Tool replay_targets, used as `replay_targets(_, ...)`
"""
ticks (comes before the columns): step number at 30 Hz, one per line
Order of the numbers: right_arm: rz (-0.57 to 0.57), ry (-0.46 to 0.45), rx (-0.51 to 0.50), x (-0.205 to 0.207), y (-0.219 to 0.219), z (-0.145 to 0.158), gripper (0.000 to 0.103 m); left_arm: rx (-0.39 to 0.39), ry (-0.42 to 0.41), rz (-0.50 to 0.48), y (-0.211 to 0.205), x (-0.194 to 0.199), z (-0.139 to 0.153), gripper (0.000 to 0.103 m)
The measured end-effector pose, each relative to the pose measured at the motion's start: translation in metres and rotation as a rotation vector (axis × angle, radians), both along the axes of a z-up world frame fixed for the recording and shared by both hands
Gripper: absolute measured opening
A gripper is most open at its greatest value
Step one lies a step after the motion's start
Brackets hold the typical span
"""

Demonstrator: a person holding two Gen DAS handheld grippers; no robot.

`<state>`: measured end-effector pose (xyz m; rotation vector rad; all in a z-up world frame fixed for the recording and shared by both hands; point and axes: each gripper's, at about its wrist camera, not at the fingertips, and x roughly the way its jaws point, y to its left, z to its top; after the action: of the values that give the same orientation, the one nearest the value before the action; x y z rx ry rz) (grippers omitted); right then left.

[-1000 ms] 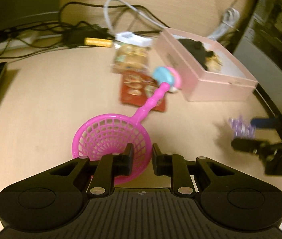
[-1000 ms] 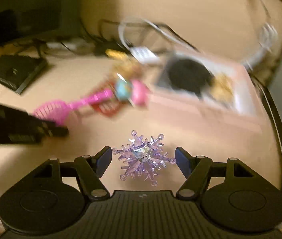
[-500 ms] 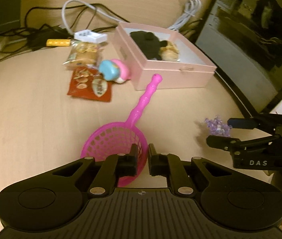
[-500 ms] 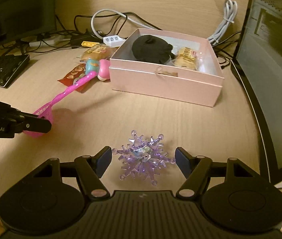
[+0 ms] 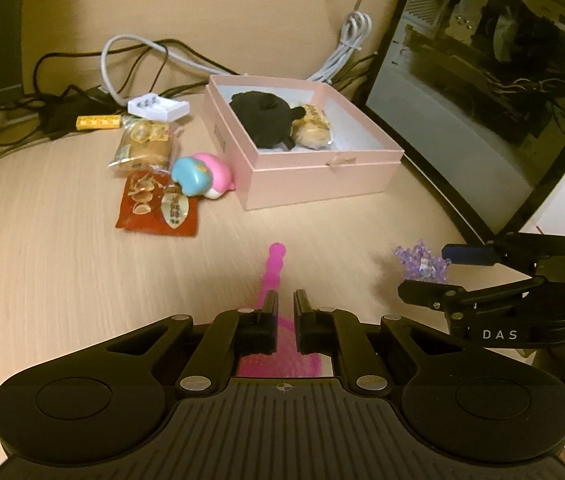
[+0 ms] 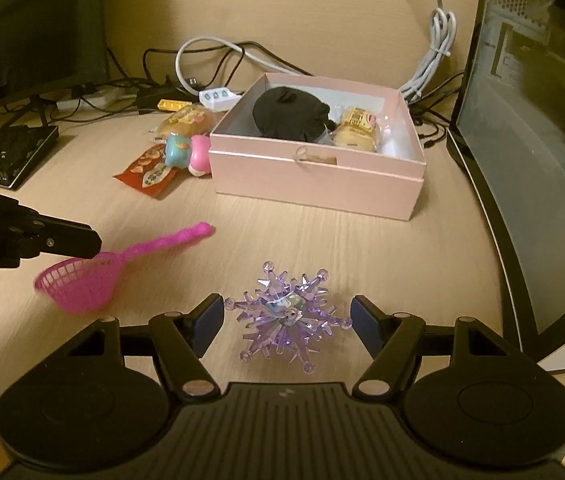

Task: Organize objects
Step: 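Carry the net with the left tool while the right tool carries the snowflake toward the box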

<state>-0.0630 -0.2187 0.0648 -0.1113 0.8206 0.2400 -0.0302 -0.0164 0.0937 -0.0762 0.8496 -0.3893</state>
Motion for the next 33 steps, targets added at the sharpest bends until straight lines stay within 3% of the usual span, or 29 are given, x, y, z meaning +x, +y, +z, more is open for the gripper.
replay_targets(7,-0.005,0.004,0.003,-0.001,-0.004,-0.001,0.070,-0.005,-0.018,-0.021,-0.002,-0.003,0.005,0.010)
replay_targets(10,-0.010,0.014,0.002,-0.002,-0.006,-0.005,0.070,-0.042,-0.029,-0.022,0.005,-0.004,0.005,0.010)
replay_targets(16,-0.036,0.040,0.009,-0.001,-0.011,-0.022,0.070,-0.117,-0.047,0.148,0.050,0.002,0.006,0.015)
replay_targets(19,-0.052,0.064,0.023,0.003,-0.012,-0.028,0.072,-0.120,0.006,0.193,0.072,0.010,0.002,0.015)
replay_targets(21,-0.060,0.072,0.033,0.005,-0.014,-0.030,0.087,-0.148,0.040,0.205,0.084,0.012,-0.002,0.015)
replay_targets(25,-0.059,0.080,0.027,0.009,-0.013,-0.032,0.088,-0.277,0.172,0.190,0.099,0.020,-0.018,0.015)
replay_targets(28,-0.065,0.089,0.024,0.010,-0.013,-0.035,0.088,-0.333,0.225,0.154,0.097,0.021,-0.027,0.015)
replay_targets(33,-0.078,0.111,0.024,0.011,-0.014,-0.039,0.090,-0.274,0.272,0.140,0.084,0.027,-0.039,0.016)
